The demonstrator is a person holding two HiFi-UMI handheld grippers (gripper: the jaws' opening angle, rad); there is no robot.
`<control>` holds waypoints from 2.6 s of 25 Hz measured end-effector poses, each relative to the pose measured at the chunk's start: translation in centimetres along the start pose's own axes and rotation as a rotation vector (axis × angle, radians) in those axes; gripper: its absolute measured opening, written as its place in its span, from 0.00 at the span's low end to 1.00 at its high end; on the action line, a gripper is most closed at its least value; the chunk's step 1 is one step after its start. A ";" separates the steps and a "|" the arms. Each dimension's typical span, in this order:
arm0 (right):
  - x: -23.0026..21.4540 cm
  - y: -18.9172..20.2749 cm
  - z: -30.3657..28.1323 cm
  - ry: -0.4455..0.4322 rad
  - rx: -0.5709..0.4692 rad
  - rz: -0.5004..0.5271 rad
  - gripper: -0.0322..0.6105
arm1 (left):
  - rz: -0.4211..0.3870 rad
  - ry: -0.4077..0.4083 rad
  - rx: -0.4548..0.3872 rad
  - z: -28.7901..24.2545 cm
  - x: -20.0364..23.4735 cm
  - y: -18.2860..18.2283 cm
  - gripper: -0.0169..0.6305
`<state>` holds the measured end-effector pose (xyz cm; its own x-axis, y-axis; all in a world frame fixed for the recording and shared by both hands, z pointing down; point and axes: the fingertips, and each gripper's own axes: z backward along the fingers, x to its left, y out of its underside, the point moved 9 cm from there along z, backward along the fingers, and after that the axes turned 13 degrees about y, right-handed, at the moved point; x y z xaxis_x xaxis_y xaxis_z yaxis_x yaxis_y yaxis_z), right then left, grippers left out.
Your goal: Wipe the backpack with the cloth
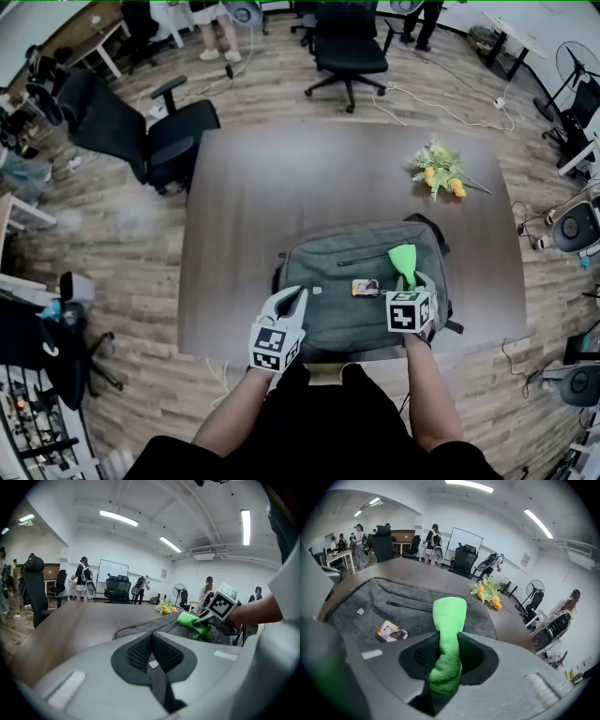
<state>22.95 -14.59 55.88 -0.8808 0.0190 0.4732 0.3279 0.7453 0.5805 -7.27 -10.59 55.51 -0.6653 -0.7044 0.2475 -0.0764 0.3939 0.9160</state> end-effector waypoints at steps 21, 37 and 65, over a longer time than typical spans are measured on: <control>-4.7 1.5 0.8 0.069 -0.025 -0.064 0.21 | 0.000 0.010 0.030 0.3 -1.1 1.2 0.05; 6.2 2.0 5.7 -0.280 -0.052 -0.108 0.21 | 0.031 -0.045 0.057 3.5 0.0 3.3 0.05; 19.4 1.2 8.7 -0.524 0.046 -0.005 0.22 | 0.038 -0.063 0.091 8.0 2.4 4.7 0.05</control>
<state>3.31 -7.51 59.94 -0.9391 0.3368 0.0689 0.3179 0.7747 0.5466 -15.19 -5.66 57.90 -0.7144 -0.6502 0.2584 -0.1152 0.4736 0.8732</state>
